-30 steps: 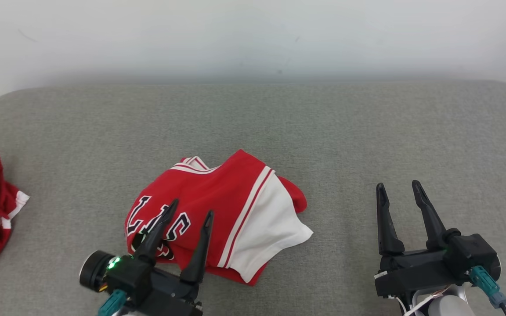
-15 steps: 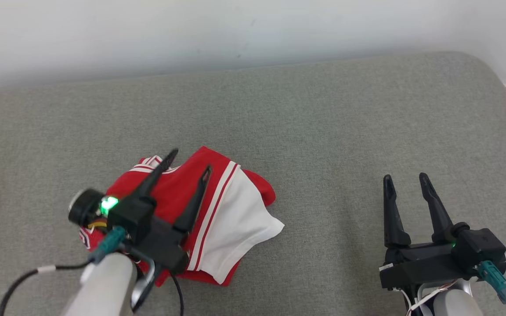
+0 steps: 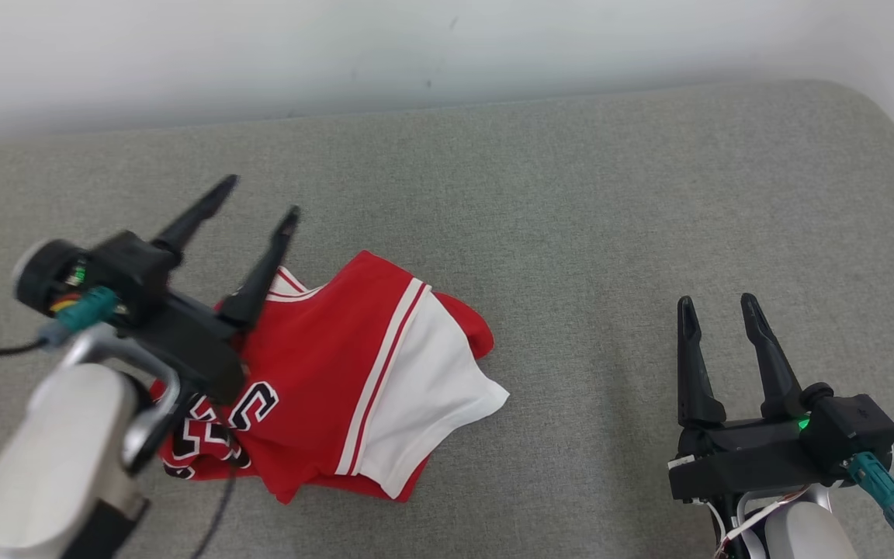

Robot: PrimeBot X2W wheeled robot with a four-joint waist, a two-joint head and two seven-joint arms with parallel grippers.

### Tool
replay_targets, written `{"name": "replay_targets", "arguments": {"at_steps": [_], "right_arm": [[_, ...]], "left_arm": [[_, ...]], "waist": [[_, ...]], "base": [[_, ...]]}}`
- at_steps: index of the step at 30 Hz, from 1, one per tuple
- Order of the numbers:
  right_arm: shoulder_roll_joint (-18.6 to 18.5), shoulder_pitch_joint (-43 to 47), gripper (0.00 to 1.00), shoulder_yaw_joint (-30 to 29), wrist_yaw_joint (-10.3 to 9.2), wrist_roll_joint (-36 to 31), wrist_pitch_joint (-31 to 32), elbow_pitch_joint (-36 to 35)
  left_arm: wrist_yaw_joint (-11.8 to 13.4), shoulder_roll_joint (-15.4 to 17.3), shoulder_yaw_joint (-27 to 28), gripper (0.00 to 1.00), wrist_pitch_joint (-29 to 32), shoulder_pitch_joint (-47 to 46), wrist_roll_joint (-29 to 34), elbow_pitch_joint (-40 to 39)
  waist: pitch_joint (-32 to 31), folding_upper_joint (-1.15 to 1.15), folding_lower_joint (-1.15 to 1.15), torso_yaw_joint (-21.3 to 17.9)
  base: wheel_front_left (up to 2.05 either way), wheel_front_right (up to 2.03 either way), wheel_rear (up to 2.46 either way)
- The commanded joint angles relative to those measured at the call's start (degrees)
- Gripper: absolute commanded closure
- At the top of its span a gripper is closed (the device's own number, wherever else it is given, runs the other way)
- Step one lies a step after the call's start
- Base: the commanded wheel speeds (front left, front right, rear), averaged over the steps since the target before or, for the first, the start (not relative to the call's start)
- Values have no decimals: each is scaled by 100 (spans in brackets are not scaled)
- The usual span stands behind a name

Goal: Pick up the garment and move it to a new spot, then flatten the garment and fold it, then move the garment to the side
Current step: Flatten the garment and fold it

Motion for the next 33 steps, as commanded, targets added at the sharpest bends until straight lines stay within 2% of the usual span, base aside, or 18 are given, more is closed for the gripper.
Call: {"name": "replay_targets", "arguments": {"at_steps": [1, 9, 24, 31, 32, 33], "right_arm": [[1, -1, 0, 8, -4, 47, -3, 15], [1, -50, 0, -5, -3, 67, -3, 54], [1, -66, 0, -12, -4, 26, -3, 82], [1, -112, 0, 53, -3, 34, -4, 101], [0, -112, 0, 59, -4, 40, -3, 104], [-1, -104, 0, 59, -3, 43, -3, 104]], "left_arm": [[9, 300, -57, 0, 163, -119, -229, -47], [7, 789, -289, 0, 841, -66, -1431, 168], [6, 1037, -918, 0, 1600, 198, -2586, 583], [6, 1013, -1162, 0, 1933, 104, -3016, 867], [6, 1004, -1177, 16, 1885, 61, -3025, 889], [6, 988, -1198, 68, 1847, 28, -3043, 908]], "waist": [[35, 0, -1, -44], [58, 0, -1, -100], [57, 0, -1, -80], [48, 0, -1, -108], [47, 0, -1, -125], [47, 0, -1, -142]], "base": [[0, 0, 0], [0, 0, 0], [0, 0, 0], [0, 0, 0], [0, 0, 0], [0, 0, 0]]}}
